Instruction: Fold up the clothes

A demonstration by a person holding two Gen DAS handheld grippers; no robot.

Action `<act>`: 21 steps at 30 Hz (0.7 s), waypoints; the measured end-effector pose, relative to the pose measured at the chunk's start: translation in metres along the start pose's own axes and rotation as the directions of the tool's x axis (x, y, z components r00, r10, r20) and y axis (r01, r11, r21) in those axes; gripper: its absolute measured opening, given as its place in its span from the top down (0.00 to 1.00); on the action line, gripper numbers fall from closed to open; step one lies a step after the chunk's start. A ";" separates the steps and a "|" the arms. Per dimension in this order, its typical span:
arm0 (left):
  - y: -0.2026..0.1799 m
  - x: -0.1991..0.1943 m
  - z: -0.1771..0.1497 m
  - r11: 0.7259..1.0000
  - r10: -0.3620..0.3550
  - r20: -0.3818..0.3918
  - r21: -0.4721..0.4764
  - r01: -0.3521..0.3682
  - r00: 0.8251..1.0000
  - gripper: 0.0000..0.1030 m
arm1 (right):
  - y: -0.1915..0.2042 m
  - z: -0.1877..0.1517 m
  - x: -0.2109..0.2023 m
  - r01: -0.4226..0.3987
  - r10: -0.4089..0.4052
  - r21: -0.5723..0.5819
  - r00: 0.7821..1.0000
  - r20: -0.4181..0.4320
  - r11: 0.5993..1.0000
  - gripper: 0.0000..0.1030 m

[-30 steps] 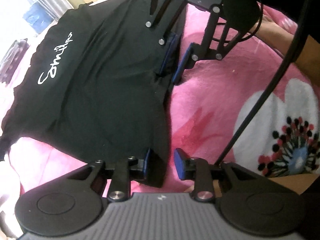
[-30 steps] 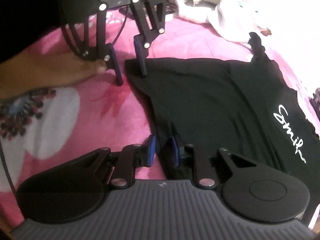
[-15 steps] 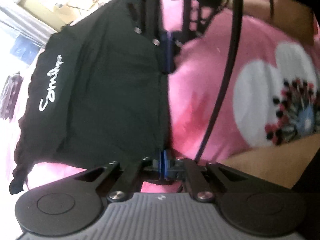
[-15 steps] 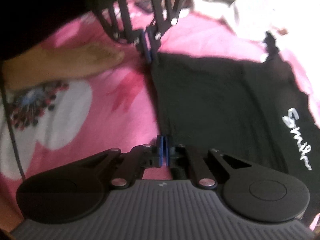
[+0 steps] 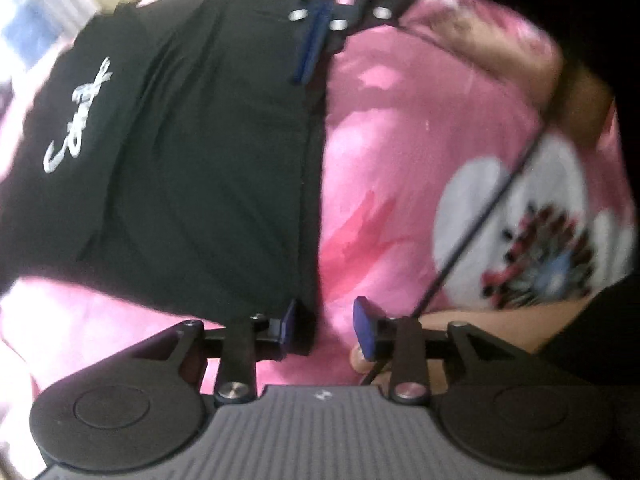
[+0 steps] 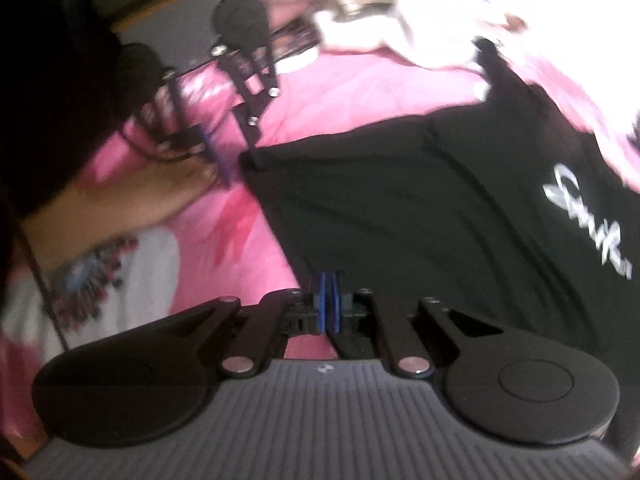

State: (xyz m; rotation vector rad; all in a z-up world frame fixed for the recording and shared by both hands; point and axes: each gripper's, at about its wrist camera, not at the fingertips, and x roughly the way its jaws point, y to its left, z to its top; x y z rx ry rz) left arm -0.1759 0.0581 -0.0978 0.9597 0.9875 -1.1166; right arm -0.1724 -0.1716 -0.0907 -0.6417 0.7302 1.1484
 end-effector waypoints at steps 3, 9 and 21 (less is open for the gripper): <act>0.029 -0.011 -0.004 0.993 -0.021 0.025 -0.115 0.023 0.999 0.67 | -0.016 -0.016 -0.016 0.048 -0.051 0.133 0.999 0.013 0.990 0.97; 0.082 -0.015 -0.007 0.923 0.074 0.110 -0.383 -0.026 0.991 0.67 | -0.047 -0.054 -0.046 0.192 -0.201 0.370 0.979 -0.015 0.909 0.97; 0.057 0.009 0.071 0.935 0.096 0.273 -0.354 0.007 0.957 0.65 | -0.078 -0.139 -0.117 0.521 -0.426 0.457 0.853 -0.301 0.721 0.96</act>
